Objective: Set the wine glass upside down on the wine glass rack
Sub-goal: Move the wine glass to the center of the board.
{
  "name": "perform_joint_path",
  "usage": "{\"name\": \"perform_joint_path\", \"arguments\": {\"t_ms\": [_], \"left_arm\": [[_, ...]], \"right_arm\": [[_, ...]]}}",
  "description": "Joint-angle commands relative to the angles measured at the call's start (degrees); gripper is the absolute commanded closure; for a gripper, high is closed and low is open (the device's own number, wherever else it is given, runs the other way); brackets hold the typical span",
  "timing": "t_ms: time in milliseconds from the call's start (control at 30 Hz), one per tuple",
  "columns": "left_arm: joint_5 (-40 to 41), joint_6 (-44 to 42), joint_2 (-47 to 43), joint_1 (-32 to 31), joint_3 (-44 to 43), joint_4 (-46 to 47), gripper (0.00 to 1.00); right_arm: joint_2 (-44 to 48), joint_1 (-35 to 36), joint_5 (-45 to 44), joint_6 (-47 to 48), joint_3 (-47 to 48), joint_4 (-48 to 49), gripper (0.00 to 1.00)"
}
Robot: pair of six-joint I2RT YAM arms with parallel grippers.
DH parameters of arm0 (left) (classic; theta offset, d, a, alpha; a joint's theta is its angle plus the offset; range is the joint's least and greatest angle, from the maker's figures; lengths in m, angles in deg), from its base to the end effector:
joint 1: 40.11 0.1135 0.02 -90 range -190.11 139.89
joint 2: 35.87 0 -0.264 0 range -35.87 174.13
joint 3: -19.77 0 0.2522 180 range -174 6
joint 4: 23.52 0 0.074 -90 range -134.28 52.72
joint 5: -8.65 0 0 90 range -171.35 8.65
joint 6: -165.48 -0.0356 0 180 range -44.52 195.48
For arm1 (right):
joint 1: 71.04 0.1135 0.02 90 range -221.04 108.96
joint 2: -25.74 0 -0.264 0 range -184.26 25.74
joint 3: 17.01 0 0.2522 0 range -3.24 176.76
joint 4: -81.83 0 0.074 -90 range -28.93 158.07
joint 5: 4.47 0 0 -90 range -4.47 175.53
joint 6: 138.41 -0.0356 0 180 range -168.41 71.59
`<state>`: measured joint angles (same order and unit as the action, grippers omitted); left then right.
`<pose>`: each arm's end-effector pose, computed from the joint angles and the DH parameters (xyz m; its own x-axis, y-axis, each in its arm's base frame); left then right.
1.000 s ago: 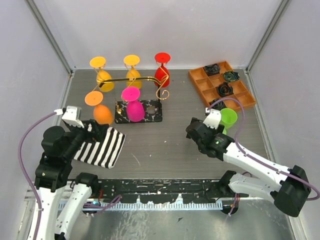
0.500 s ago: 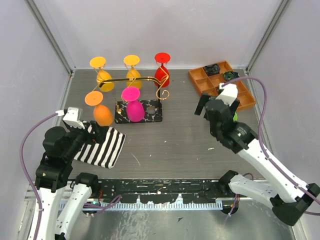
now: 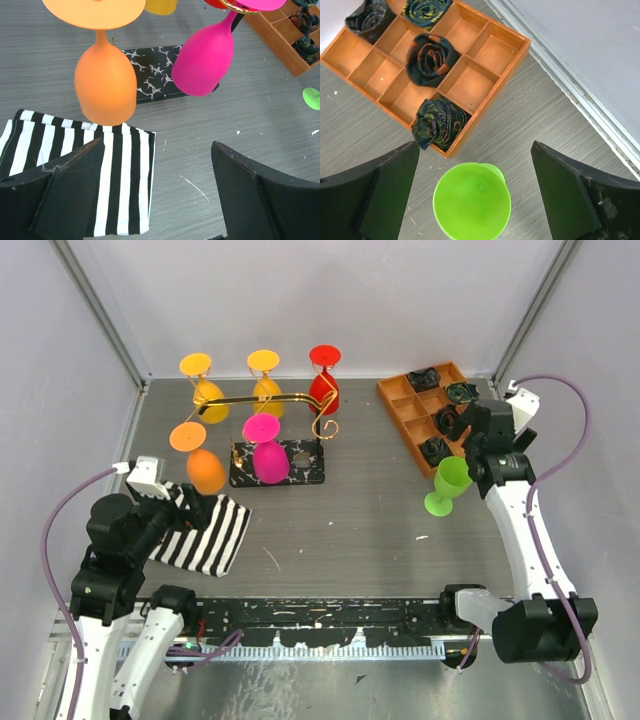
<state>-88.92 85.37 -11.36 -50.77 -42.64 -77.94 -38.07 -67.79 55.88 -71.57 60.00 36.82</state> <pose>0.0813 -0.0201 0.3469 -0.3281 -0.1115 -0.9380 0.2549 0.9457 -0.2016 0.2388 -0.0041 0.3527 -0.3381 0.3232 -0.8839 0.5476 0.8314 0.0945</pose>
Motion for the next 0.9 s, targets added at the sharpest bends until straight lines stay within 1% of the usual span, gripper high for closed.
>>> {"name": "perform_joint_path", "arguments": {"t_ms": [0,100,200,300,433,667,867], "left_arm": [[-0.28,-0.12,0.26,-0.02,0.48,0.24,0.05],[-0.28,-0.23,0.39,-0.05,0.56,0.28,0.05],[-0.25,-0.34,0.54,-0.04,0.57,0.23,0.05],[-0.33,-0.31,0.53,-0.06,0.57,-0.03,0.05],[-0.12,-0.4,0.06,-0.02,0.63,-0.46,0.05],[-0.15,-0.41,0.06,-0.06,0.67,-0.2,0.05],[-0.33,-0.5,-0.03,-0.09,0.75,-0.2,0.05]], "right_arm": [[-2.05,-6.16,6.95,-2.91,2.73,4.19,0.0],[-4.45,-9.01,9.92,-5.66,4.57,2.76,0.0],[-6.43,-9.98,14.14,-8.31,5.23,1.28,0.0],[-8.34,-10.1,14.71,-9.52,6.08,-1.35,0.0],[-10.24,-10.66,14.97,-8.18,6.92,-3.55,0.0],[-11.9,-10.72,15.04,-8.62,6.88,-4.37,0.0],[-12.03,-10.72,15.7,-12.04,5.02,-4.51,0.0]]}}
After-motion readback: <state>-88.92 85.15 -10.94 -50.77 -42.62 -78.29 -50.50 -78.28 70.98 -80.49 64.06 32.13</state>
